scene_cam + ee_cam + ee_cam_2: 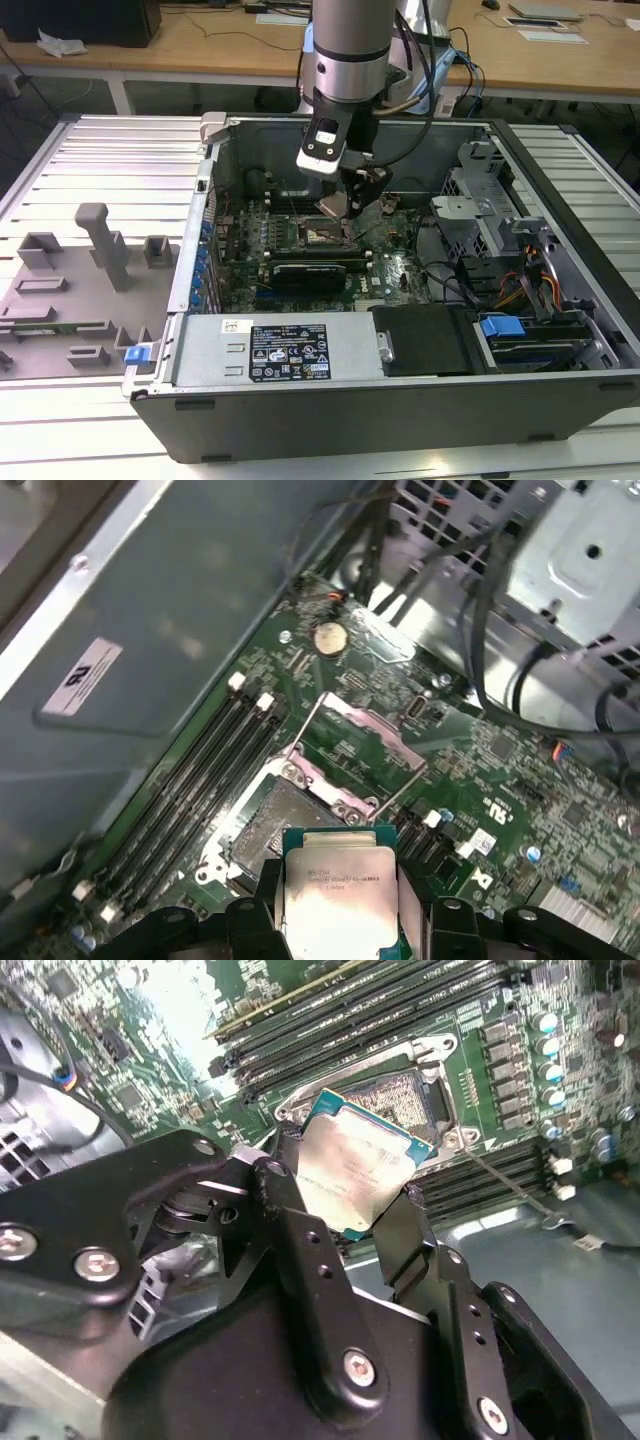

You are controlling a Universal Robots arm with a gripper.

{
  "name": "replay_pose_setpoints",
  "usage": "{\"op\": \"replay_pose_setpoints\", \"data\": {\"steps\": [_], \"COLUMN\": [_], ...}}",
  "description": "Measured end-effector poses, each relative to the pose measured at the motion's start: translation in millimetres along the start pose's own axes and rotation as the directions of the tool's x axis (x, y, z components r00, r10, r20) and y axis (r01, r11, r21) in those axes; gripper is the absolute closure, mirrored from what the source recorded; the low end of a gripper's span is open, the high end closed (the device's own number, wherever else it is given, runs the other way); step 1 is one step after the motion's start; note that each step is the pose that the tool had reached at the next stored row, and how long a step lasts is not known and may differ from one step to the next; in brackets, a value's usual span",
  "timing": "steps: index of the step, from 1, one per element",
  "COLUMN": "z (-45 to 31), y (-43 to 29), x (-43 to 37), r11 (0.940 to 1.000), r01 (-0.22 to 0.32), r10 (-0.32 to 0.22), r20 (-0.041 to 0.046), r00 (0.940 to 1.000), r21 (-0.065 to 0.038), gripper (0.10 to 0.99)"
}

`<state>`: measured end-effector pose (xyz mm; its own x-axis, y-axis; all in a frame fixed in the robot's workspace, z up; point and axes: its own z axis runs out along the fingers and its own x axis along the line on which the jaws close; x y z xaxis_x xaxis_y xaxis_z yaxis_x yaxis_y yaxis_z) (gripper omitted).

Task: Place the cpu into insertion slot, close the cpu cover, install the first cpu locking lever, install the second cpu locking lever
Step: 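Place the cpu into insertion slot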

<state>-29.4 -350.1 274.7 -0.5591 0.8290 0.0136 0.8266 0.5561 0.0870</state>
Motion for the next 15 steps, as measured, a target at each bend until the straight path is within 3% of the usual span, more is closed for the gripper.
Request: {"op": "replay_pose_setpoints", "data": {"steps": [4,9,11,15], "z": [0.6,1.3,1.5,2.1], "y": [0.0,-0.1,-0.1,-0.2], "x": [0.0,0.0,0.0,0.0], "r11": [0.996,0.9844,0.9783,0.9601], "r01": [-0.089,-0.176,-0.207,-0.279], "r10": [0.089,0.176,0.207,0.28], "r20": [0.0078,0.0152,0.0179,0.0239], "r00": [0.996,0.9843,0.9781,0.9598], "r21": [-0.002,-0.004,-0.005,-0.007], "gripper": [0.545,0.545,0.545,0.545]}}
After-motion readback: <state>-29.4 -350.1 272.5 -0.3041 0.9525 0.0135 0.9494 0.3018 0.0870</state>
